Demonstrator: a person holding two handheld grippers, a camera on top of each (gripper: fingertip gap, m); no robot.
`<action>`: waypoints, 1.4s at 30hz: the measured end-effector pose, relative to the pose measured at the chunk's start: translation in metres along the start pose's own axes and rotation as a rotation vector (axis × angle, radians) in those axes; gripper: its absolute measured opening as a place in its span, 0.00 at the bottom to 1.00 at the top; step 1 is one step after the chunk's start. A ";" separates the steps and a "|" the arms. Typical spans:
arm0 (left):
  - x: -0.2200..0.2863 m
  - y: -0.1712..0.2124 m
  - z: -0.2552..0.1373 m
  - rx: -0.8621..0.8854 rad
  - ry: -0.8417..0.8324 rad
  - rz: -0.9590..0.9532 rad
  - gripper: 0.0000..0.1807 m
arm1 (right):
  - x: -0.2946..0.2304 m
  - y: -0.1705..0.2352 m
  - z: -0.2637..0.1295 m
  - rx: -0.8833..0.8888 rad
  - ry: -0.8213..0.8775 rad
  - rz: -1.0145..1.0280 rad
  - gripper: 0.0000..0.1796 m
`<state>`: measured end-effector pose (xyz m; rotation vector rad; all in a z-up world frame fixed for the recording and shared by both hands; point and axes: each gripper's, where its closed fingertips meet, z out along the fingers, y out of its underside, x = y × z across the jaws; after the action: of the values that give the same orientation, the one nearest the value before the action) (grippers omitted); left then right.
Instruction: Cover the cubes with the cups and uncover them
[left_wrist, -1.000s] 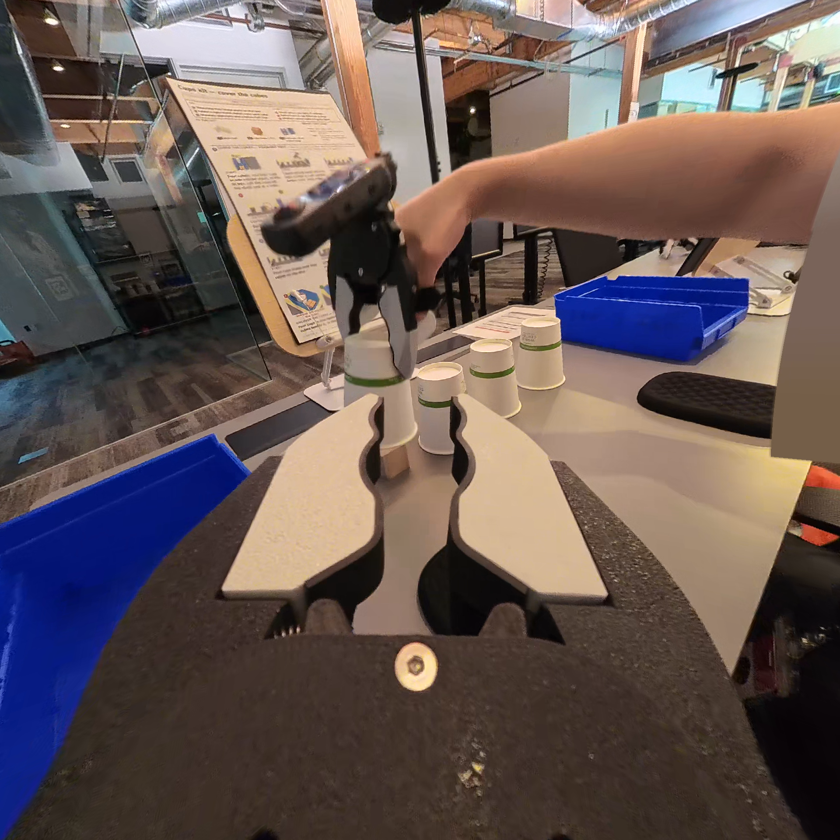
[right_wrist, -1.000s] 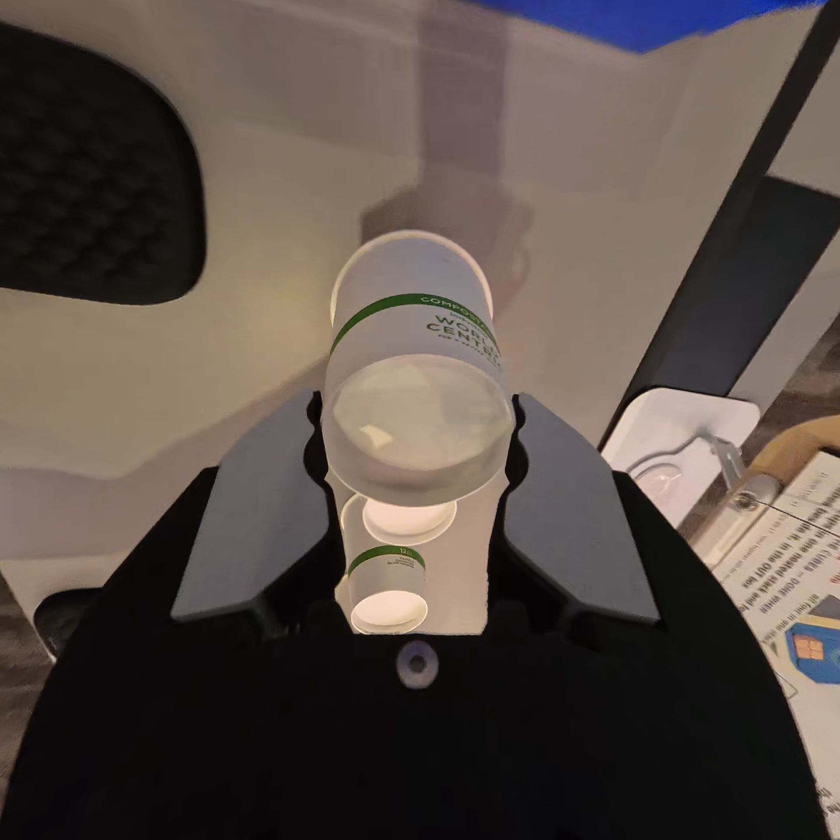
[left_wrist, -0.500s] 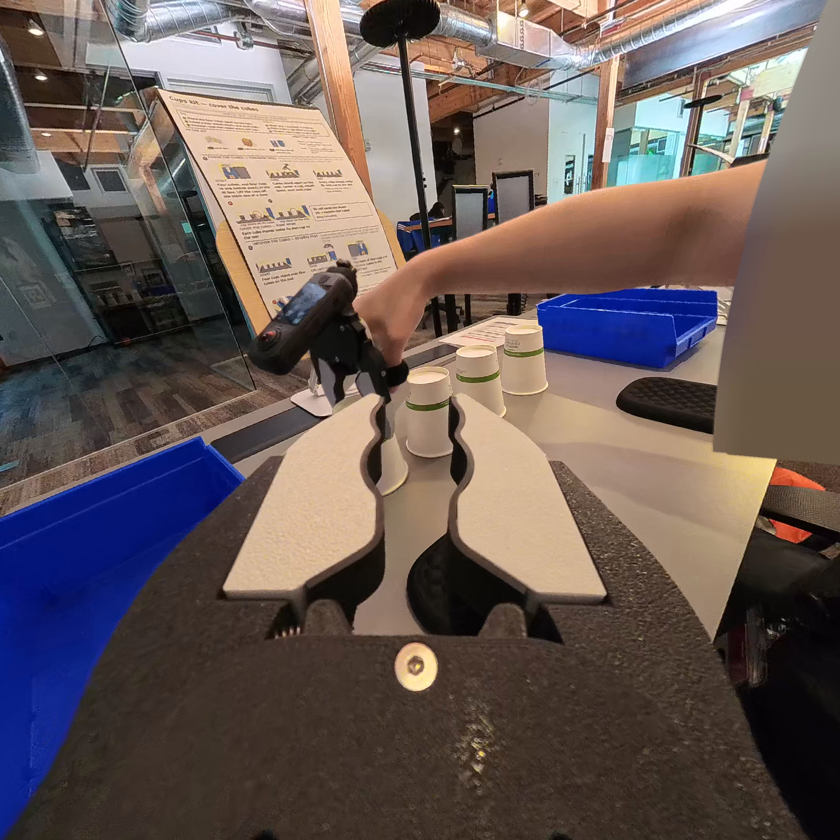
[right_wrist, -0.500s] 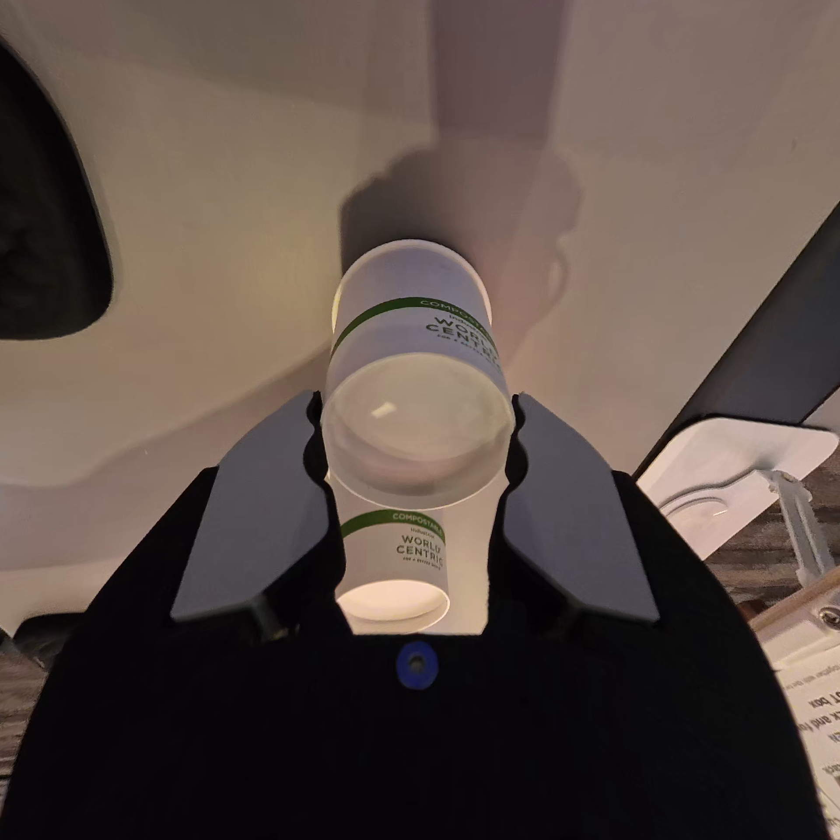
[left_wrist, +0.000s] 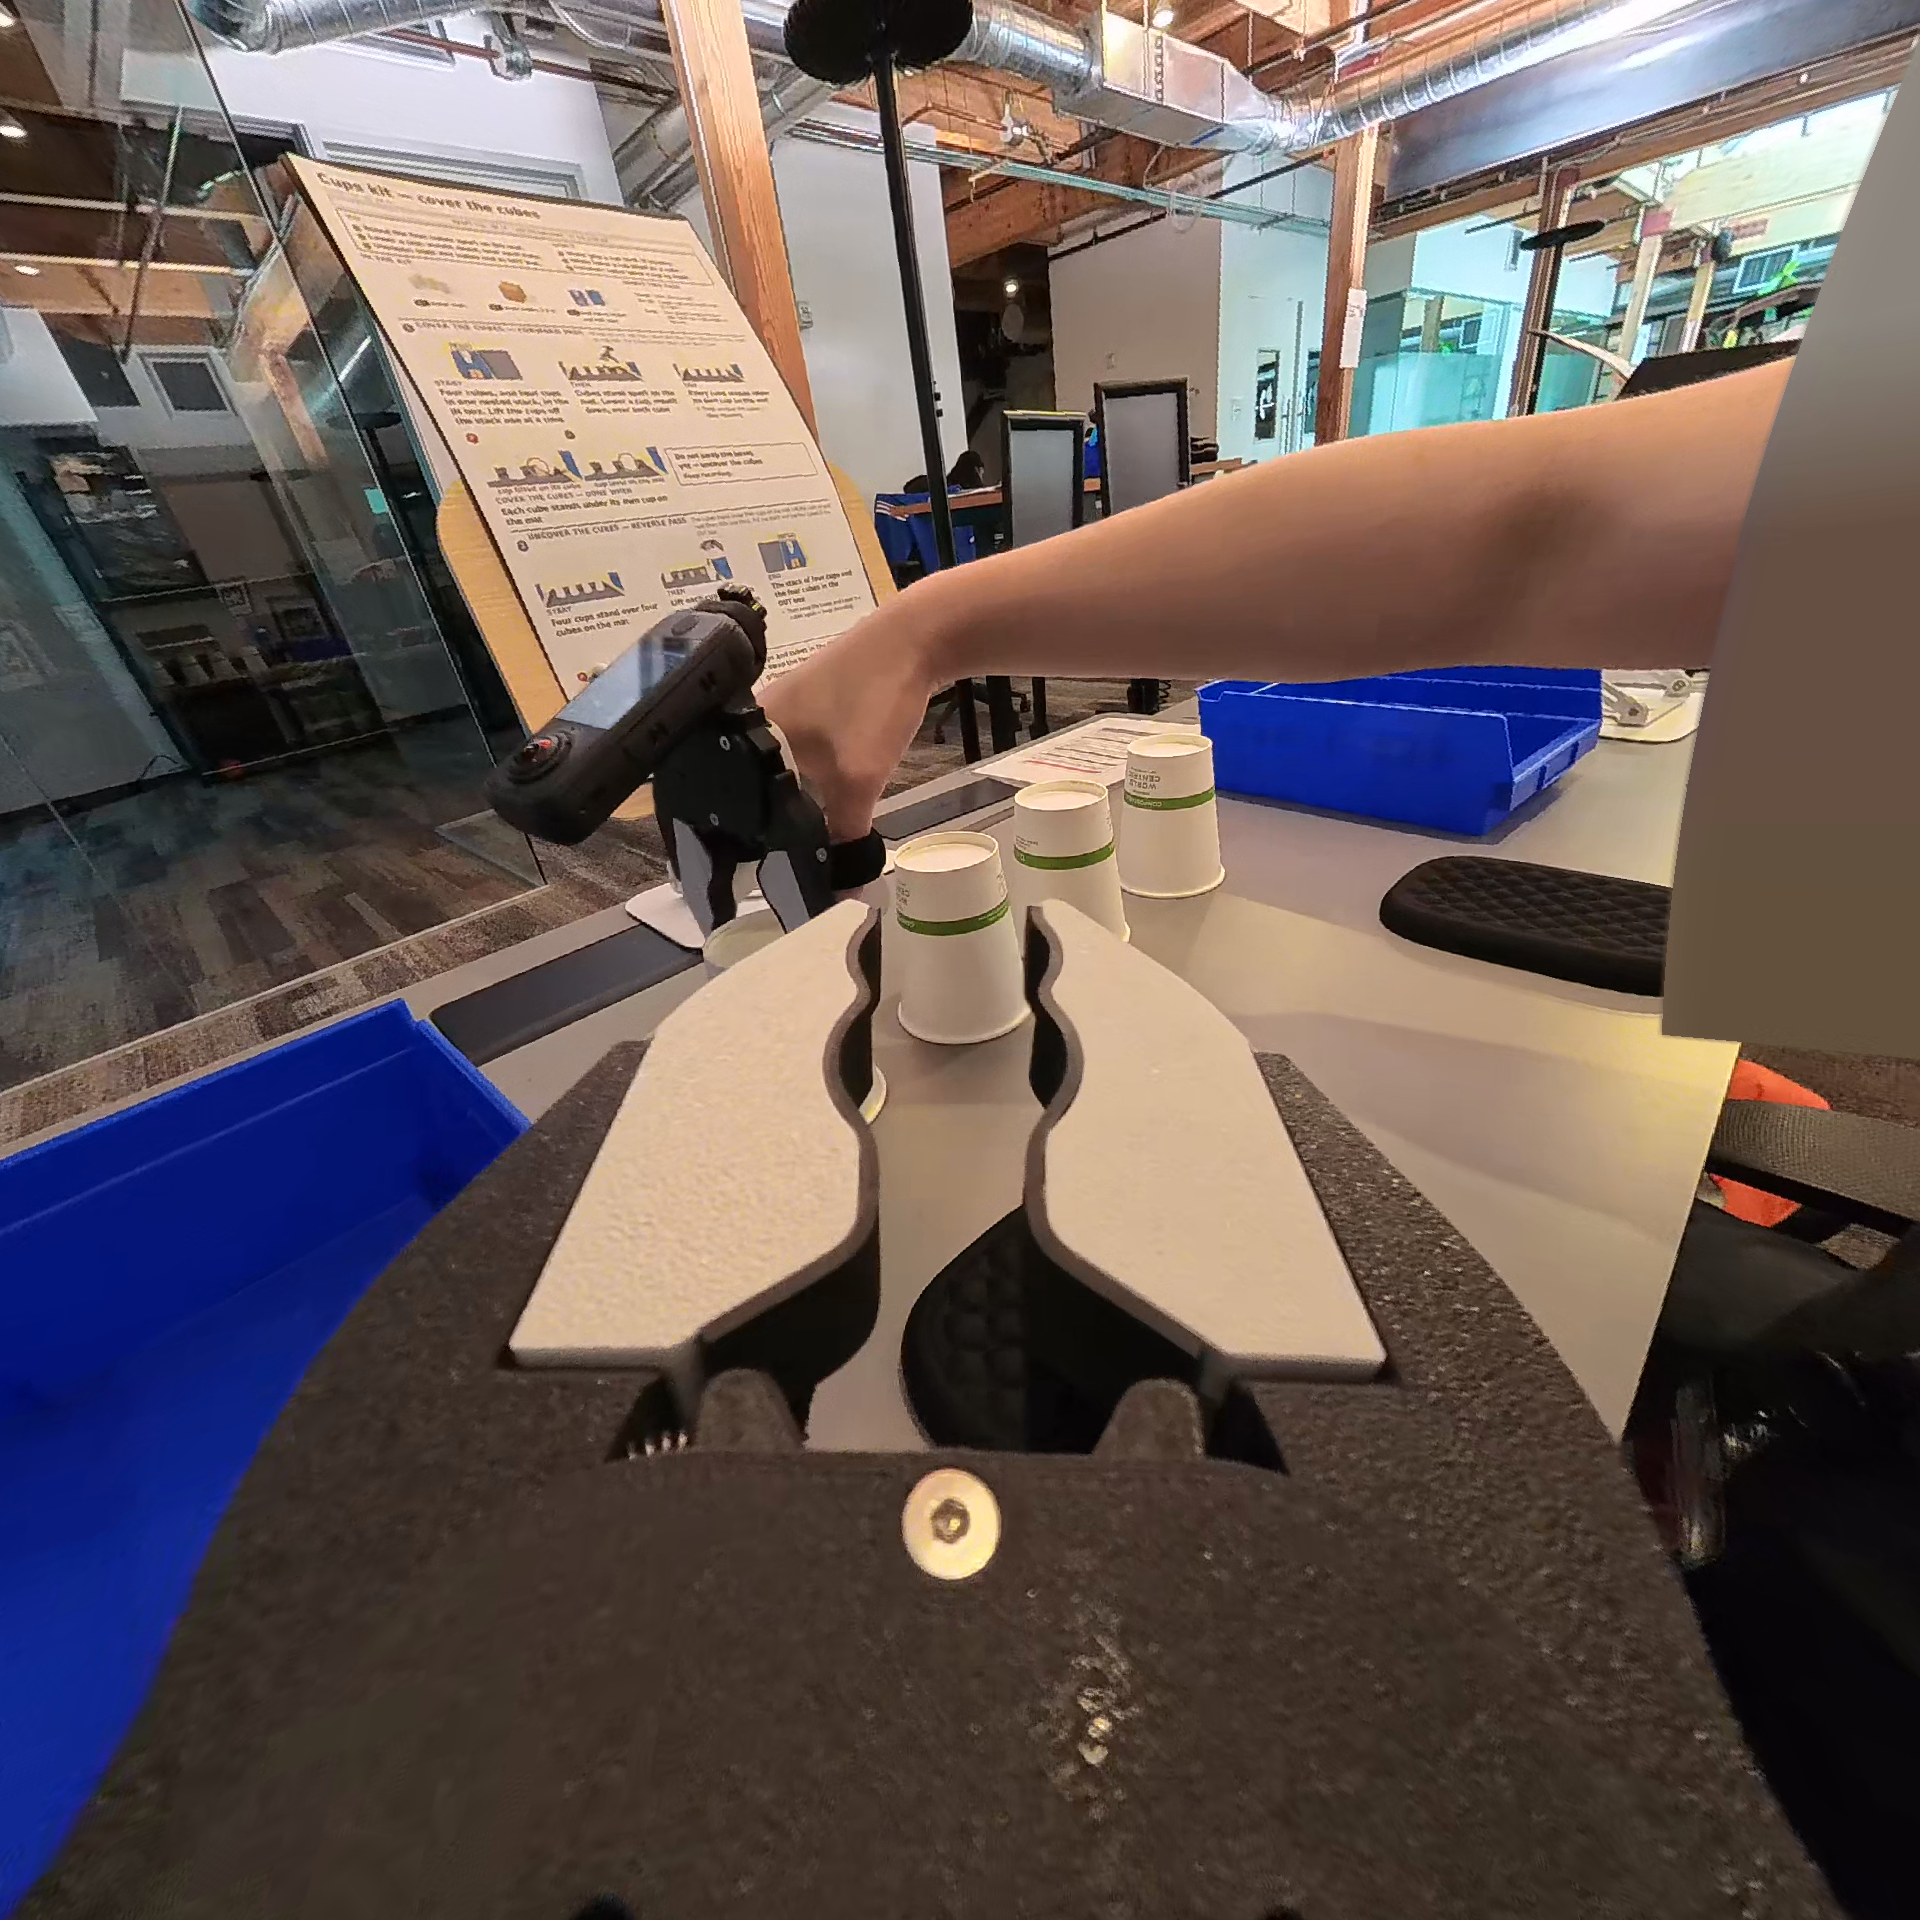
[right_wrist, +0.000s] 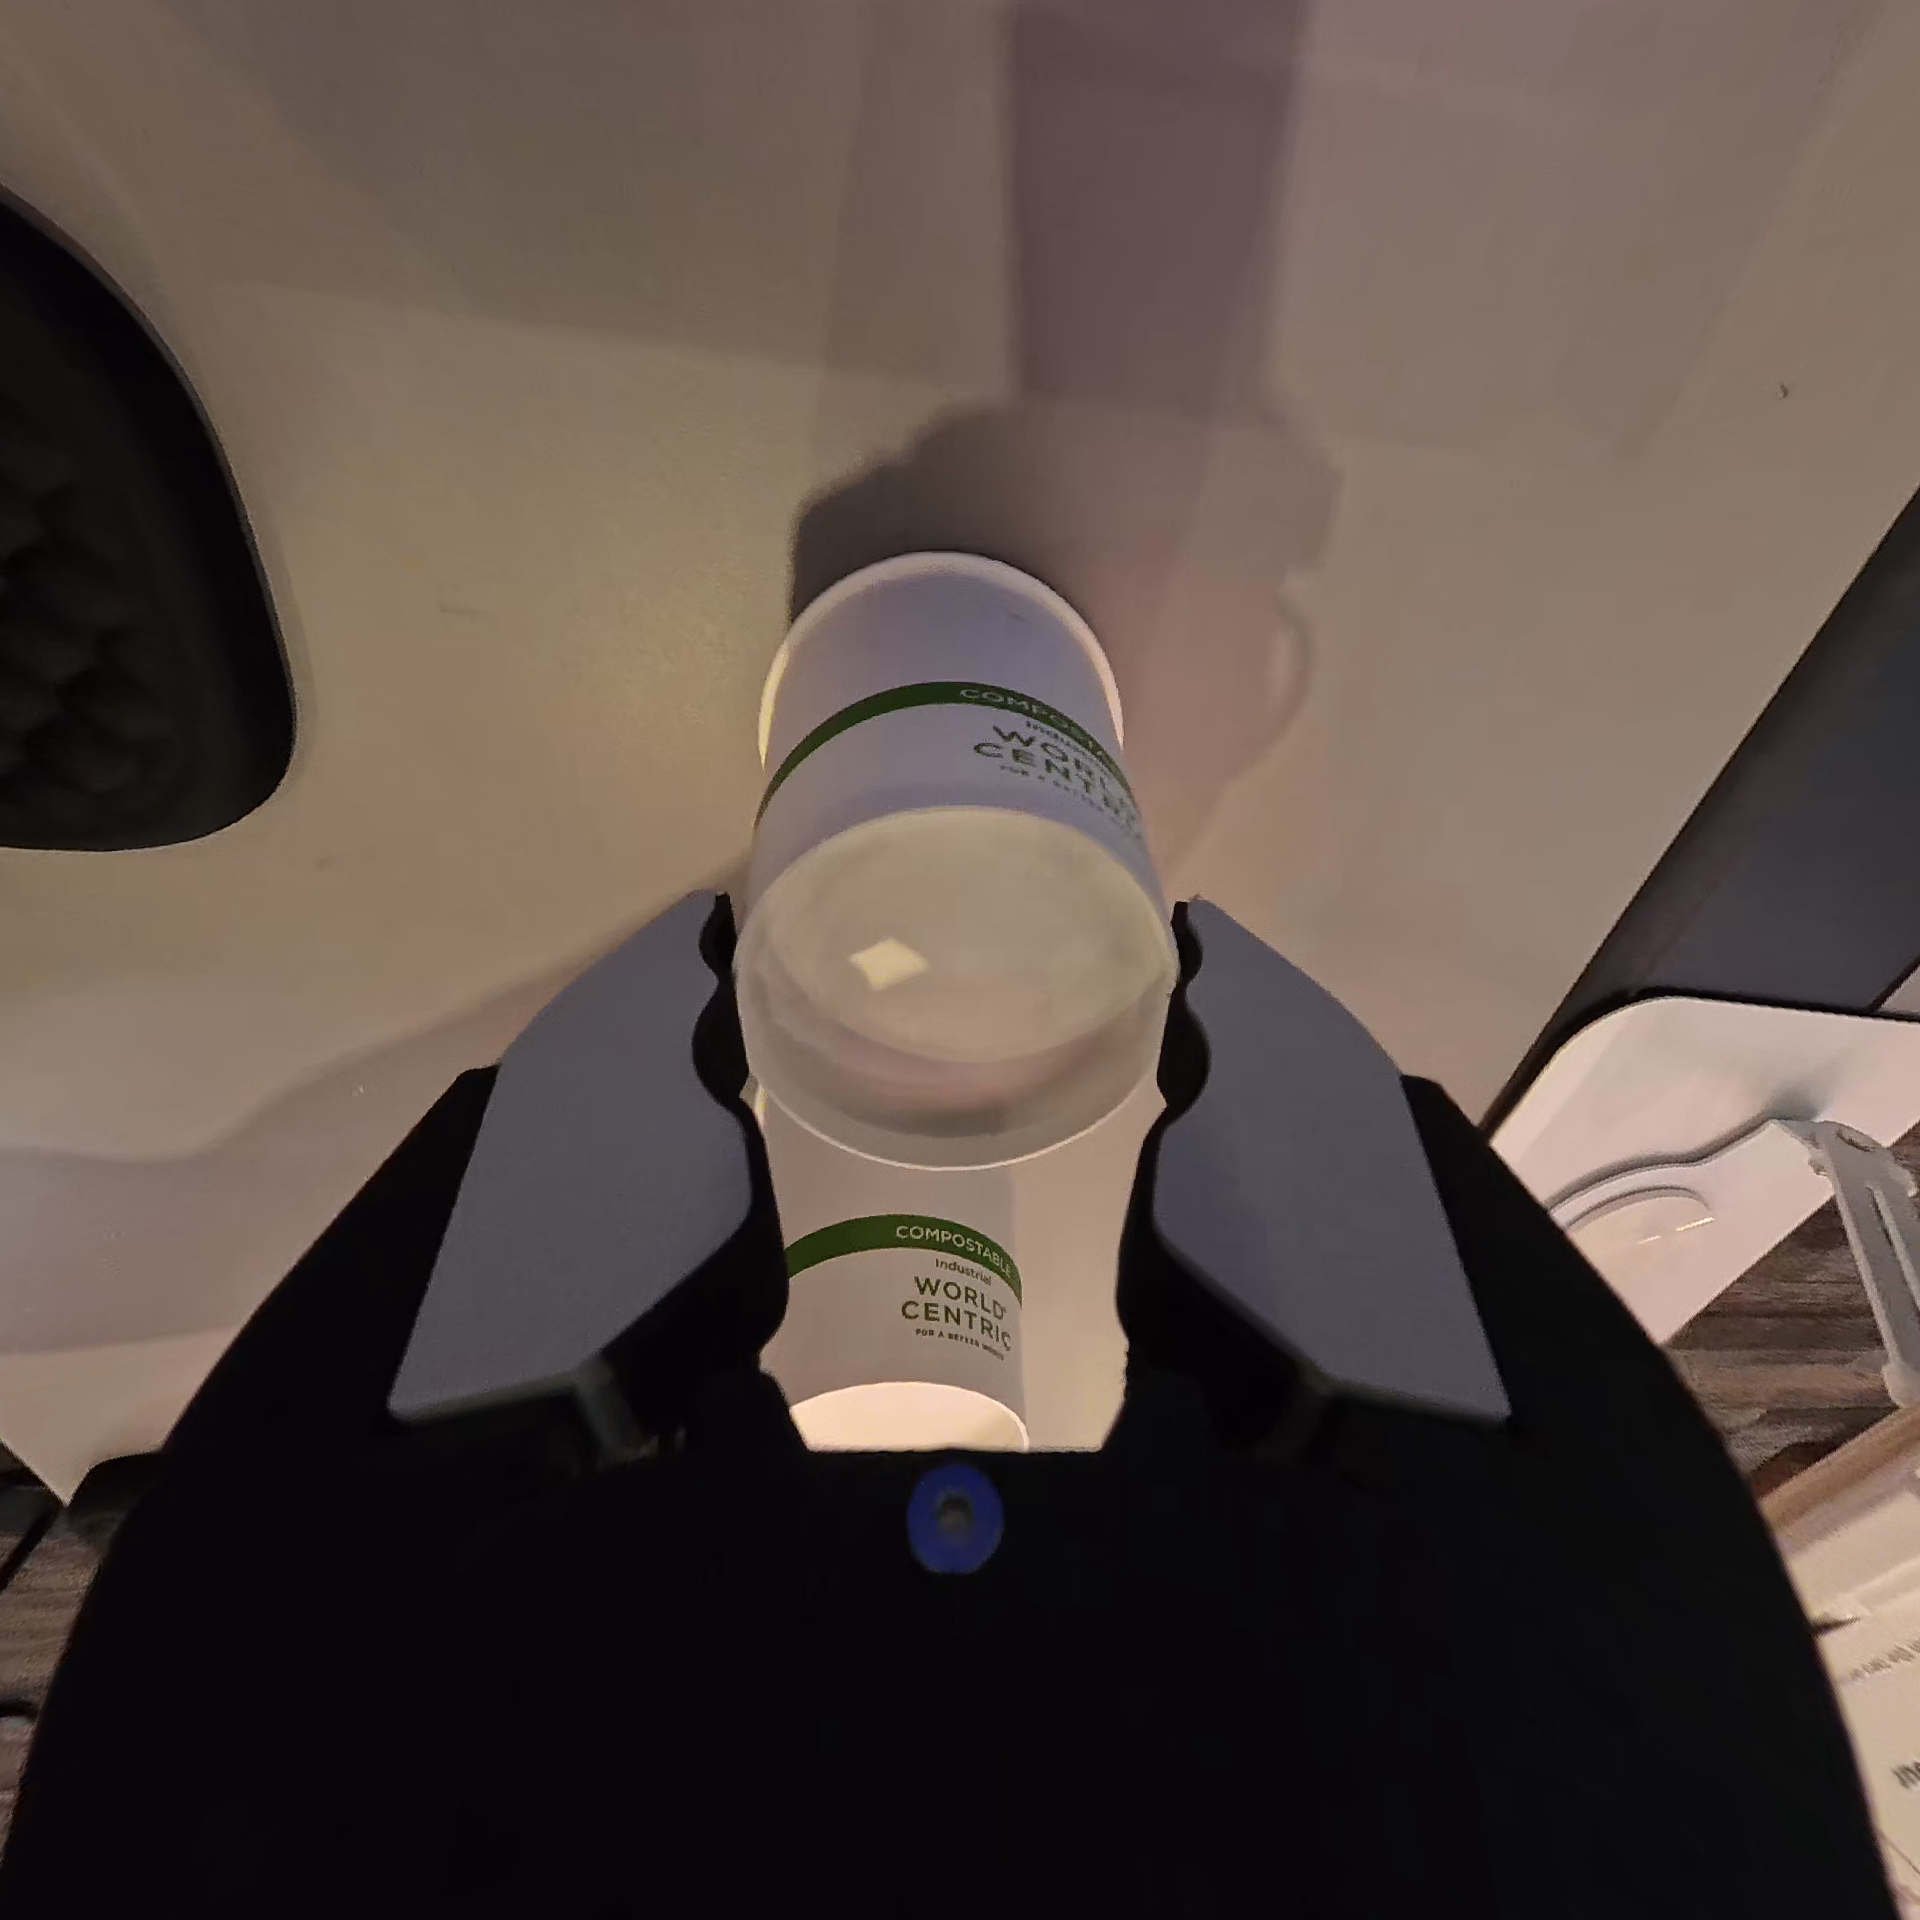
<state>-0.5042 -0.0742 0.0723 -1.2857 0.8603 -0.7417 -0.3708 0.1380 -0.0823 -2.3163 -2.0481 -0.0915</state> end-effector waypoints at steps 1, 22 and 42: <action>0.000 -0.001 0.000 0.001 -0.002 -0.003 0.14 | 0.000 0.001 0.001 -0.001 -0.001 0.002 0.44; -0.020 -0.028 0.068 -0.105 -0.023 0.030 0.15 | -0.032 0.035 -0.179 0.636 0.312 -0.010 0.53; 0.024 -0.075 0.271 -0.190 0.214 0.170 0.13 | -0.047 0.335 -0.152 0.848 0.584 0.606 0.46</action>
<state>-0.2570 0.0285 0.1627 -1.2956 1.2227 -0.6816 -0.0463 0.0386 0.0669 -1.9025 -0.8162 0.0986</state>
